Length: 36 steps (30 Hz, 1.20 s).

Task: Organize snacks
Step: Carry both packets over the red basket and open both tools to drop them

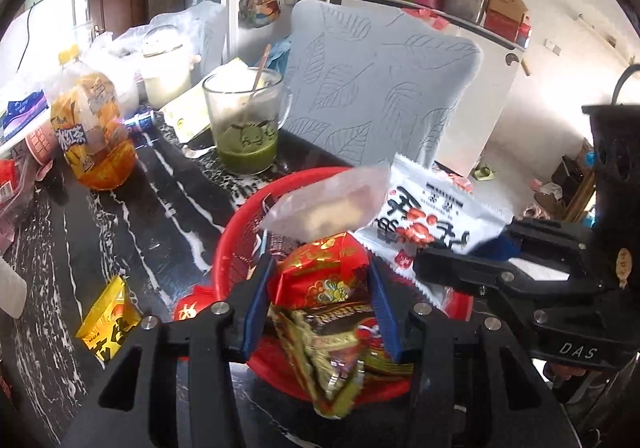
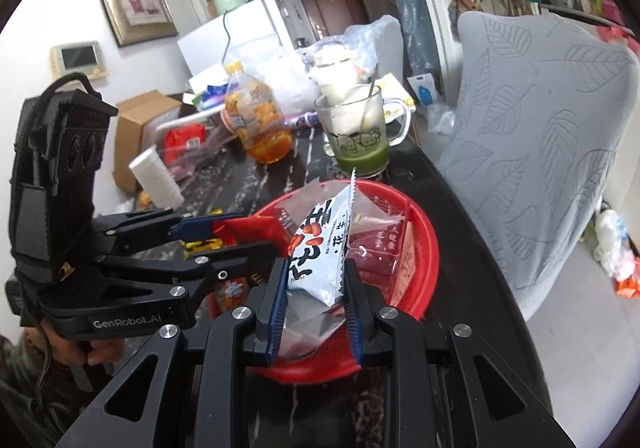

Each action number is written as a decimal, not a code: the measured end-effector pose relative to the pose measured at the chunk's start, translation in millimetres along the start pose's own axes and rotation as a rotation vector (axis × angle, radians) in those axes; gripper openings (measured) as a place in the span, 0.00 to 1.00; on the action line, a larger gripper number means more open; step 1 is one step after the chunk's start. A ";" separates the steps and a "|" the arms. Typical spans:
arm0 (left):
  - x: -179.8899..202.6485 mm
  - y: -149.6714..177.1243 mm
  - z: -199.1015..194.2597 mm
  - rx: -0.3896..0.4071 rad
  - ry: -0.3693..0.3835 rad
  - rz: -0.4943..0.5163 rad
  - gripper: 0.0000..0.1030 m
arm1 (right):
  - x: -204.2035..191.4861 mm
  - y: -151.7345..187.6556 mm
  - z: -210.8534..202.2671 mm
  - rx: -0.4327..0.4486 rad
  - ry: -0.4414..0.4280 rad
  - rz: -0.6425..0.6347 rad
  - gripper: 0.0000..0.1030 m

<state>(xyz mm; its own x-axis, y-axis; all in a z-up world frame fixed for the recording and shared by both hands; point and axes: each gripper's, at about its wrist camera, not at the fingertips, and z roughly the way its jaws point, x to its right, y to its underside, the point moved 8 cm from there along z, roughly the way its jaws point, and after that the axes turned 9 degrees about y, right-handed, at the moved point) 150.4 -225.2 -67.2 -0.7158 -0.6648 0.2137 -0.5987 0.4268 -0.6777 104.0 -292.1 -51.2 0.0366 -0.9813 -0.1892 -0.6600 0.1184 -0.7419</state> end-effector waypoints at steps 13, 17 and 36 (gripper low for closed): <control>-17.0 0.8 11.0 0.003 0.007 -0.051 0.45 | -5.5 2.7 33.9 -0.054 -0.009 -0.019 0.25; -17.7 0.9 10.1 0.006 0.017 -0.055 0.45 | -8.6 2.2 31.0 -0.051 0.020 -0.058 0.28; -17.9 2.1 12.4 -0.031 0.007 -0.070 0.78 | 6.8 -4.2 9.3 -0.029 0.078 0.001 0.47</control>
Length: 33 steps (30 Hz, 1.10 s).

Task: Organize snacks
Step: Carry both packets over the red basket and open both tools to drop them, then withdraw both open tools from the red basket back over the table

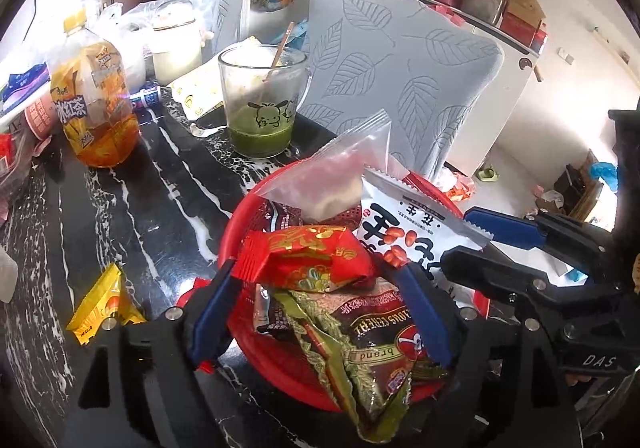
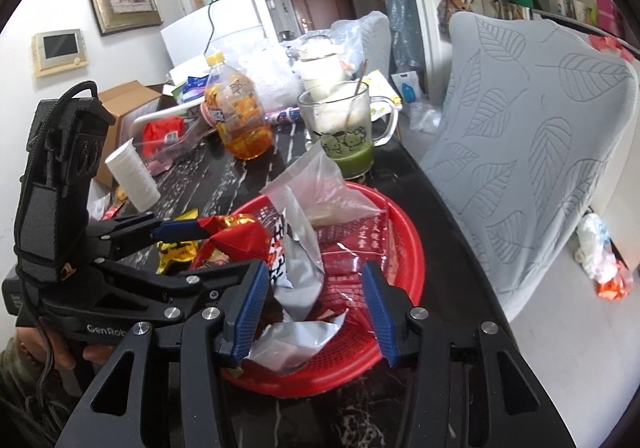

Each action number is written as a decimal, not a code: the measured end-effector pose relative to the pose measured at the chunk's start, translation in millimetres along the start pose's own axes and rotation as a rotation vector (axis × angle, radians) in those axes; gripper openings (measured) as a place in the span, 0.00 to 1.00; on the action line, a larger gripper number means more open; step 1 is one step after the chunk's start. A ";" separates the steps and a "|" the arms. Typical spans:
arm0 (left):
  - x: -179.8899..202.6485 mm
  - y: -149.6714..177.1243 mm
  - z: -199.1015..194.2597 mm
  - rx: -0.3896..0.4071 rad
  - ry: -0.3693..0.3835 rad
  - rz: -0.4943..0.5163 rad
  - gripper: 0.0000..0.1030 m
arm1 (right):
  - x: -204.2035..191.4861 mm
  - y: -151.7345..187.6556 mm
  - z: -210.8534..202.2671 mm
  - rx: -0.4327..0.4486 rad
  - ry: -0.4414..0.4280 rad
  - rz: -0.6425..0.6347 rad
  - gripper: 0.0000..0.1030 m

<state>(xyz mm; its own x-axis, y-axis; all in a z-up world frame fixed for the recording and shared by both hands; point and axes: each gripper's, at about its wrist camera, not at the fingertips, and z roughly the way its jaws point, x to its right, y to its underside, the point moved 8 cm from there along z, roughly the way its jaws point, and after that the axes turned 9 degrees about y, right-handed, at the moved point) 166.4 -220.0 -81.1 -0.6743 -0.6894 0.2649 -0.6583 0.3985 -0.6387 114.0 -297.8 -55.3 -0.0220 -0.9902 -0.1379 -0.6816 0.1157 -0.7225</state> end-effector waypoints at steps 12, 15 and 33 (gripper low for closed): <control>1.1 -4.7 -35.2 0.071 -0.044 0.018 0.78 | -8.1 -5.9 -12.5 0.008 0.034 -0.029 0.55; 1.0 -5.7 -47.4 0.088 -0.056 0.025 0.78 | -15.3 -10.2 -20.9 0.030 0.035 -0.050 0.55; -31.4 -0.6 -129.3 0.196 -0.186 -0.016 0.78 | -85.8 -41.0 -49.6 0.113 -0.042 -0.174 0.56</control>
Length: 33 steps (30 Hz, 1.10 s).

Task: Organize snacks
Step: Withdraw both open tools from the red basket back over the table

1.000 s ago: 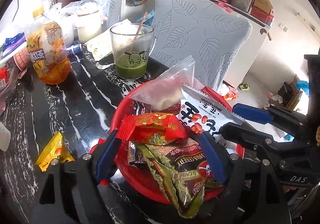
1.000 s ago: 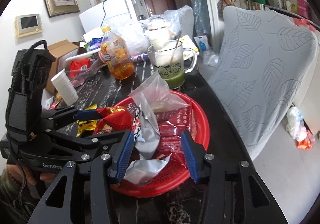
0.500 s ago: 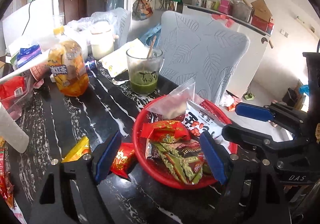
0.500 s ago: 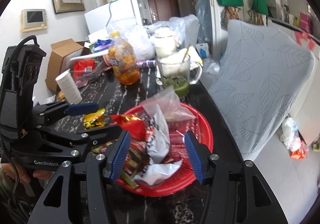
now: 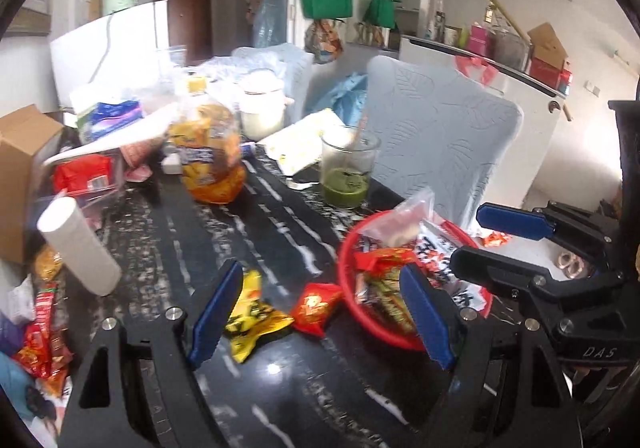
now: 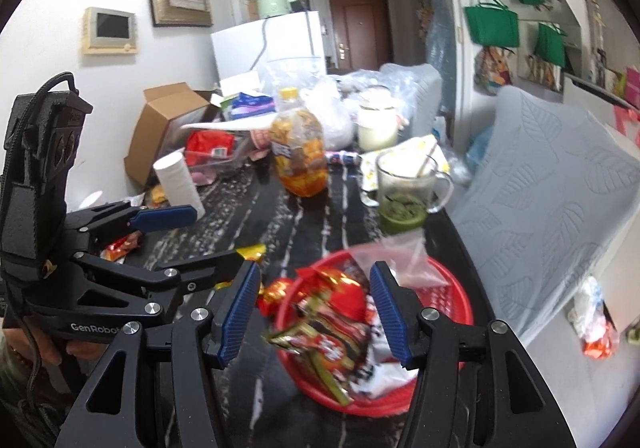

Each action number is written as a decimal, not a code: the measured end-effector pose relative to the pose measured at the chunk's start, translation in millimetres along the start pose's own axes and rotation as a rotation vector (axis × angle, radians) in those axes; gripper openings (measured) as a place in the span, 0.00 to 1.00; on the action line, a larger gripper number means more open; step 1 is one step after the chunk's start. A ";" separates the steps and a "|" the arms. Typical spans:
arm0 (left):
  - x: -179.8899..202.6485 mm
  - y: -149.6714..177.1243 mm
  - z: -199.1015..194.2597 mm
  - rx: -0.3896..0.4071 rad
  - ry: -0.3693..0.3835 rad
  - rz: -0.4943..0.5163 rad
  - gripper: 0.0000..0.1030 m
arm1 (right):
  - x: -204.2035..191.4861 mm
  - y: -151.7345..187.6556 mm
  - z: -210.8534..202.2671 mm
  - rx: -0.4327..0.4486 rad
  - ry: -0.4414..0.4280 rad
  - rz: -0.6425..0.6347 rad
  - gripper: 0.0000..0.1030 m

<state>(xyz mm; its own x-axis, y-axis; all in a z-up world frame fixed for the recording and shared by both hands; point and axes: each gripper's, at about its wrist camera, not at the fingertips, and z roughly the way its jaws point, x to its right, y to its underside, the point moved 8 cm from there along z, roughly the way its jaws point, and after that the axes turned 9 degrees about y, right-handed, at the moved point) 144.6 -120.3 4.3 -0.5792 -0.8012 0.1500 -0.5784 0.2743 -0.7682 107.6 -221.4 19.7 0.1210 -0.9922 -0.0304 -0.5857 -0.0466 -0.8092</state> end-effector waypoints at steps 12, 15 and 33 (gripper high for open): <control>-49.5 9.8 -13.7 -0.059 -0.105 -0.040 0.78 | -28.2 -23.7 39.9 -0.114 -0.048 -0.094 0.62; -60.0 17.0 -9.1 -0.087 -0.117 -0.056 0.78 | -37.6 -19.4 57.0 -0.166 -0.058 -0.134 0.62; -108.6 47.5 35.6 -0.290 -0.131 -0.196 0.78 | -74.7 28.0 140.7 -0.475 -0.107 -0.410 0.62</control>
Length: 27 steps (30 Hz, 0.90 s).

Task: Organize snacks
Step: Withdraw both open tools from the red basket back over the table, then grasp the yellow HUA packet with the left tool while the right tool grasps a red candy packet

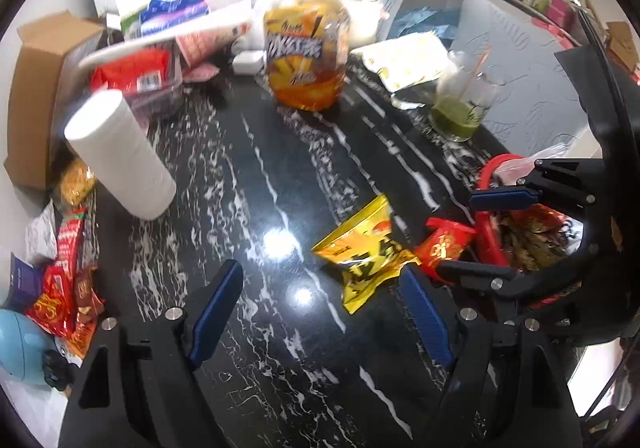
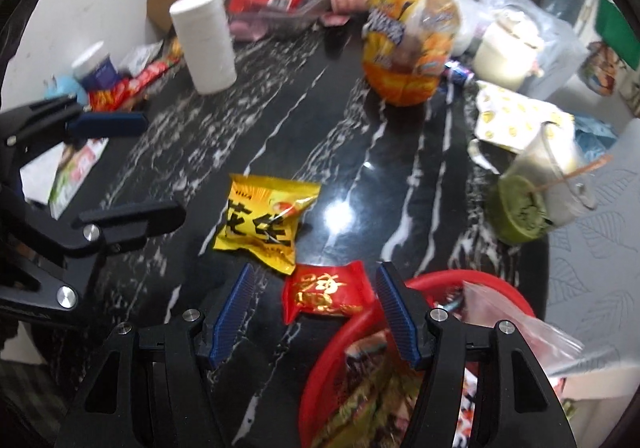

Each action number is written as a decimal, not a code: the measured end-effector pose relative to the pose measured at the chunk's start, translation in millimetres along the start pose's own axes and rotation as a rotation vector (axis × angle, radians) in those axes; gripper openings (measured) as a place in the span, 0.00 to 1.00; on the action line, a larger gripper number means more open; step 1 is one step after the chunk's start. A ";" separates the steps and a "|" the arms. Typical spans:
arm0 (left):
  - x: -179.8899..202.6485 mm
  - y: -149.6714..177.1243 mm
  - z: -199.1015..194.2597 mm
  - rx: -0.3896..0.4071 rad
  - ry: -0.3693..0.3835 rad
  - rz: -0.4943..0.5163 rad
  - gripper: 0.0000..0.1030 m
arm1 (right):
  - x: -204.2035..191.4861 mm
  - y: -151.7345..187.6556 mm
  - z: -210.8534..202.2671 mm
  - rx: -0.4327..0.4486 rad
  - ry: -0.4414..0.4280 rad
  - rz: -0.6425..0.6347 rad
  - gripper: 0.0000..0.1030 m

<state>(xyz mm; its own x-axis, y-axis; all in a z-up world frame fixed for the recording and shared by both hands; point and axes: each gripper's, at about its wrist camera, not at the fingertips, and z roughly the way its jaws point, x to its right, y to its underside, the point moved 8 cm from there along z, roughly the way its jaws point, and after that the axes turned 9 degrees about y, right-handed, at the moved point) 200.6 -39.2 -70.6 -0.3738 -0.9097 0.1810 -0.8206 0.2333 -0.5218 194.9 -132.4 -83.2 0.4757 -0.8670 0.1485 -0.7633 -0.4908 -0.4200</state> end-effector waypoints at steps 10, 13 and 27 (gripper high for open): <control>-13.7 3.5 20.8 -0.027 0.051 -0.061 0.78 | -9.0 0.3 37.3 -0.139 0.026 -0.127 0.77; -15.3 5.3 24.6 -0.036 0.079 -0.086 0.78 | -10.5 -0.9 44.7 -0.165 -0.027 -0.117 0.69; 5.0 -5.4 25.9 0.010 0.177 -0.056 0.78 | 4.8 -6.2 26.1 -0.059 -0.055 -0.063 0.10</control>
<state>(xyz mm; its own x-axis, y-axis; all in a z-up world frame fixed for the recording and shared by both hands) 214.4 -53.9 -88.5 -0.3983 -0.8465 0.3533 -0.8383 0.1795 -0.5149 213.3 -131.2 -103.2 0.5457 -0.8289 0.1234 -0.7546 -0.5501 -0.3578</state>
